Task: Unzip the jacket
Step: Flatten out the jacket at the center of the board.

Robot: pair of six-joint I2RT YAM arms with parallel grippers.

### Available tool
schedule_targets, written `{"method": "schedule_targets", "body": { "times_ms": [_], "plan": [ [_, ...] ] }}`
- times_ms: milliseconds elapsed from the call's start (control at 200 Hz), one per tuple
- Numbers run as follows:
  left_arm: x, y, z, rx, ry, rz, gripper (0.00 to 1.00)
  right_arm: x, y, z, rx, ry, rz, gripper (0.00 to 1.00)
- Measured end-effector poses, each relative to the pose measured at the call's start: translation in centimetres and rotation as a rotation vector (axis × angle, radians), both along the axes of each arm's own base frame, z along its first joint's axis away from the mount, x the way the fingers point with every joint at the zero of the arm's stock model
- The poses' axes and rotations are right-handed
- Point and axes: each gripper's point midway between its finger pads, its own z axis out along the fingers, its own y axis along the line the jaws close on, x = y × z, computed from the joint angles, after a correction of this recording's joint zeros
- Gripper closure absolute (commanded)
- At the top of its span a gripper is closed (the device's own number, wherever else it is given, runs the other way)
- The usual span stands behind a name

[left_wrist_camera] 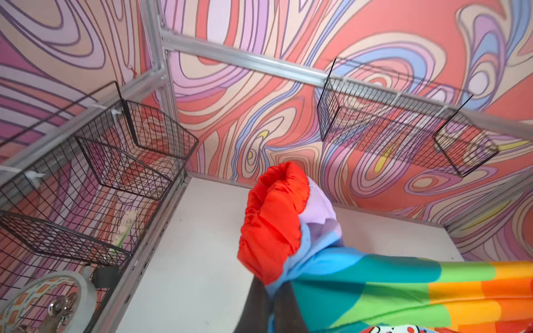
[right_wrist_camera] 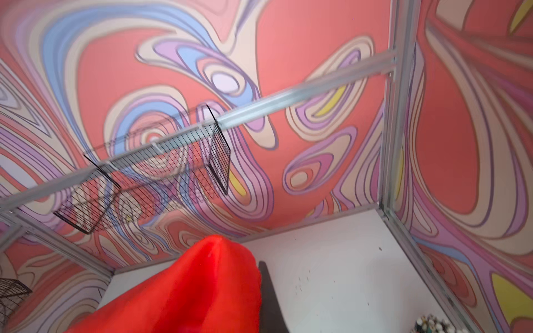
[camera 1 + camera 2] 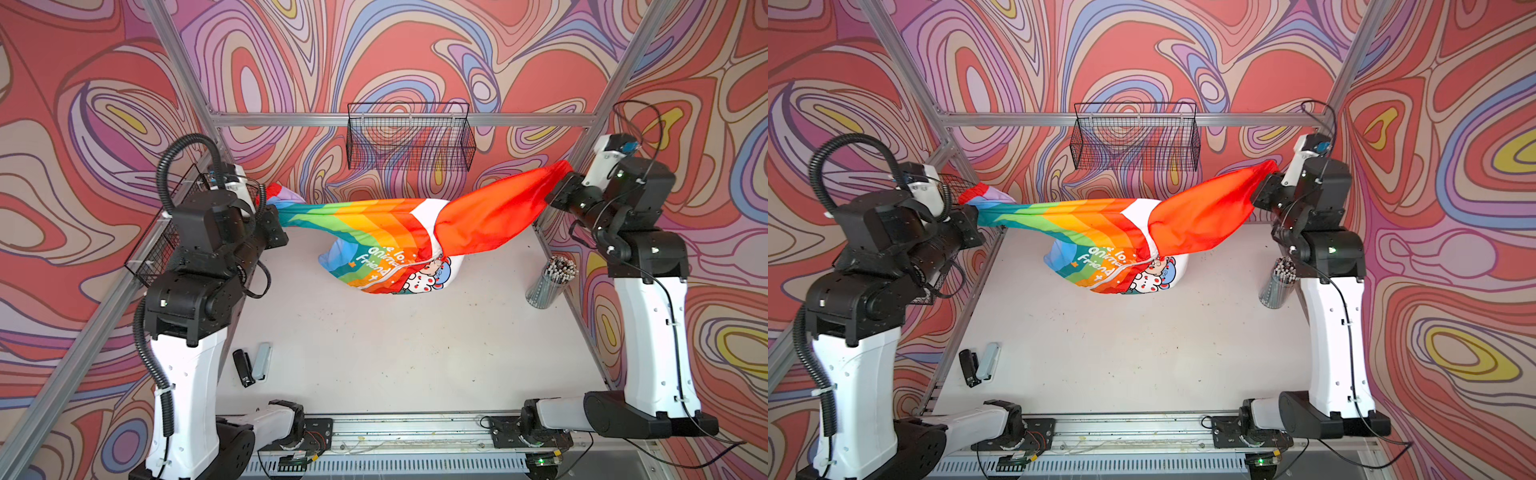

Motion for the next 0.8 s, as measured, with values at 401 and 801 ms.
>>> {"method": "schedule_targets", "body": {
  "times_ms": [401,801],
  "plan": [
    [-9.5,0.9,4.9,-0.052,-0.138,-0.053,1.0,-16.9,-1.7,10.0,-0.086,-0.308,-0.093,1.0],
    [5.6,-3.1,-10.4,-0.012,0.385,-0.09,1.0,-3.3,-0.5,0.4,-0.09,0.031,-0.015,1.0]
  ]
}}
